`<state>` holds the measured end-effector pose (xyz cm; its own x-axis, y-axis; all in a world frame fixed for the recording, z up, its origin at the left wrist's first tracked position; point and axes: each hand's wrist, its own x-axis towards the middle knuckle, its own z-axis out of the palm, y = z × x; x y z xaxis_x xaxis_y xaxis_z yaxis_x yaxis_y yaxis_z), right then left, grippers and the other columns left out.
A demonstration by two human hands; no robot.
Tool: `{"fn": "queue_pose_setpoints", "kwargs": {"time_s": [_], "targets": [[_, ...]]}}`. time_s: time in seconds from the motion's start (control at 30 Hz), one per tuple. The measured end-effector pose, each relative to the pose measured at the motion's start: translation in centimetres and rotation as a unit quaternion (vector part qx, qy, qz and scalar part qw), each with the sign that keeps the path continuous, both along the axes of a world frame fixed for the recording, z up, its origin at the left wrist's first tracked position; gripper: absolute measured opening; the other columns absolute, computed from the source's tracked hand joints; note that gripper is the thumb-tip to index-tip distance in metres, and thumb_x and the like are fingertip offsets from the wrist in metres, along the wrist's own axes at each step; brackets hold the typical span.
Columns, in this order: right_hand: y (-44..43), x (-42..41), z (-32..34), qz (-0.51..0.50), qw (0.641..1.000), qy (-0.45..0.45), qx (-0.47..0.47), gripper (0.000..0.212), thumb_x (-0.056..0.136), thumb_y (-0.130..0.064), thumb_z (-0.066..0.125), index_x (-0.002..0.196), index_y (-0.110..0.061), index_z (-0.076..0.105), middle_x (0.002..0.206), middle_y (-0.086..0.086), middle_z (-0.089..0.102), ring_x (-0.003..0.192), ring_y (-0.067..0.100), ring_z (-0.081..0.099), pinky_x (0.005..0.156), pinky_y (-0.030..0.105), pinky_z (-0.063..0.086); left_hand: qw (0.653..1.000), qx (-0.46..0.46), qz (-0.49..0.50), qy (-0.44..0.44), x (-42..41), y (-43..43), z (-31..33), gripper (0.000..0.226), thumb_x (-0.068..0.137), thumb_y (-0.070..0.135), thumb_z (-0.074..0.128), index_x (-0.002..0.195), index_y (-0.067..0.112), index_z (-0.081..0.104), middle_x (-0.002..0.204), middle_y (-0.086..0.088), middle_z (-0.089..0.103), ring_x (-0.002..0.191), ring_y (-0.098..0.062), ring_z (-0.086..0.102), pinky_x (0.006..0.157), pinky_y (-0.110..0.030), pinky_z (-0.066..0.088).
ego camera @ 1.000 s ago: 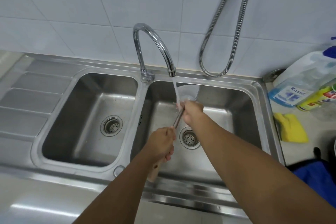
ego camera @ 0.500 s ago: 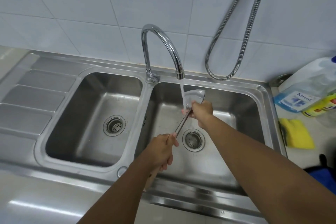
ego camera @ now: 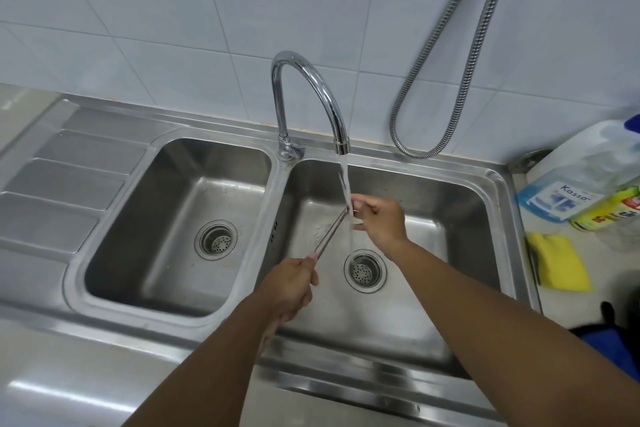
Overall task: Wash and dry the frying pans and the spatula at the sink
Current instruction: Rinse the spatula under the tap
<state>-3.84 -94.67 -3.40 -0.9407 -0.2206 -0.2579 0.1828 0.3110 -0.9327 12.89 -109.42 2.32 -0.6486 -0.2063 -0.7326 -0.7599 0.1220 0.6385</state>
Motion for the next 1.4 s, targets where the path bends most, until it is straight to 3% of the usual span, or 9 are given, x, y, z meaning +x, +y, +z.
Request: {"fn": "queue_pose_setpoints", "kwargs": {"time_s": [0.2,0.4,0.6,0.7,0.87,1.0,1.1,1.2,1.4], "targets": [[1.7,-2.1,2.8,0.094,0.991,0.077,0.061,0.026,0.093,-0.003,0.067,0.094,-0.025,0.079,0.084,-0.008,0.078,0.081,0.012,0.075,0.079,0.030,0.063,1.000,0.021,-0.013,-0.004,-1.1,-0.3,0.0,0.060,0.108,0.055,0.034,0.097,0.004,0.064,0.053,-0.004,0.054,0.035,-0.012,0.030,0.040,-0.022,0.024],[0.0,-6.1,4.3,0.169,0.980,0.037,0.099,0.039,0.102,-0.006,0.050,0.134,-0.024,0.064,0.132,-0.013,0.063,0.105,0.006,0.062,0.087,0.018,0.047,0.995,0.095,0.015,0.006,-0.8,-0.5,0.0,0.059,0.106,0.057,0.034,0.062,0.018,0.042,0.051,-0.006,0.046,0.035,-0.016,0.020,0.039,-0.022,0.018],[-2.0,-4.3,3.2,0.214,0.970,0.008,0.119,0.047,0.109,-0.039,0.028,0.156,-0.034,0.031,0.166,-0.011,0.020,0.154,0.013,0.012,0.126,0.042,0.010,0.988,0.143,0.057,0.012,0.4,-0.5,-0.7,0.064,0.104,0.062,0.035,0.058,0.018,0.041,0.053,-0.010,0.041,0.036,-0.016,0.018,0.039,-0.021,0.017],[-1.8,-2.9,2.5,0.170,0.979,0.048,0.103,0.043,0.107,-0.034,0.039,0.150,-0.037,0.043,0.161,-0.008,0.034,0.153,0.015,0.012,0.125,0.042,0.014,0.989,0.131,0.062,0.007,0.4,-0.2,-0.4,0.063,0.106,0.059,0.034,0.059,0.017,0.040,0.052,-0.009,0.042,0.034,-0.016,0.018,0.037,-0.019,0.017],[-1.1,-2.9,3.3,0.146,0.982,0.084,0.082,0.035,0.094,-0.003,0.058,0.100,-0.031,0.079,0.098,-0.008,0.078,0.098,0.009,0.072,0.096,0.038,0.057,0.993,0.096,0.065,-0.019,-0.3,0.0,-0.3,0.052,0.109,0.052,0.032,0.077,0.014,0.047,0.052,-0.006,0.049,0.032,-0.014,0.022,0.037,-0.018,0.019],[-3.0,-6.9,5.5,0.113,0.982,0.109,0.106,0.023,0.098,-0.007,0.058,0.099,-0.024,0.075,0.084,-0.014,0.071,0.073,0.009,0.066,0.070,0.028,0.057,0.995,0.074,0.060,-0.029,-0.2,0.0,-0.7,0.047,0.110,0.044,0.032,0.095,0.008,0.058,0.054,-0.004,0.052,0.036,-0.013,0.027,0.039,-0.021,0.021],[-5.9,-9.7,6.3,0.228,0.968,0.061,0.083,0.025,0.092,-0.006,0.065,0.111,-0.019,0.075,0.101,0.013,0.072,0.077,0.012,0.067,0.068,0.035,0.060,0.995,0.071,0.053,-0.038,-0.2,-0.1,-1.4,0.046,0.111,0.042,0.032,0.100,0.007,0.059,0.056,-0.004,0.053,0.037,-0.013,0.031,0.038,-0.021,0.025],[-8.5,-10.1,7.9,0.330,0.938,0.091,0.061,0.031,0.089,-0.020,0.077,0.119,-0.012,0.072,0.091,0.001,0.072,0.063,0.000,0.067,0.059,0.018,0.053,0.995,0.070,0.052,-0.039,0.0,0.0,-2.0,0.047,0.111,0.043,0.032,0.100,0.006,0.060,0.056,-0.004,0.053,0.037,-0.012,0.031,0.037,-0.021,0.026],[-12.1,-10.5,8.3,0.347,0.897,0.250,0.113,0.020,0.082,-0.035,0.083,0.078,-0.015,0.080,0.064,-0.009,0.070,0.054,0.001,0.063,0.055,0.008,0.041,0.996,0.077,0.026,-0.027,-0.1,-0.3,-2.2,0.047,0.111,0.042,0.032,0.097,0.007,0.059,0.055,-0.004,0.054,0.035,-0.013,0.032,0.036,-0.020,0.026]]}}
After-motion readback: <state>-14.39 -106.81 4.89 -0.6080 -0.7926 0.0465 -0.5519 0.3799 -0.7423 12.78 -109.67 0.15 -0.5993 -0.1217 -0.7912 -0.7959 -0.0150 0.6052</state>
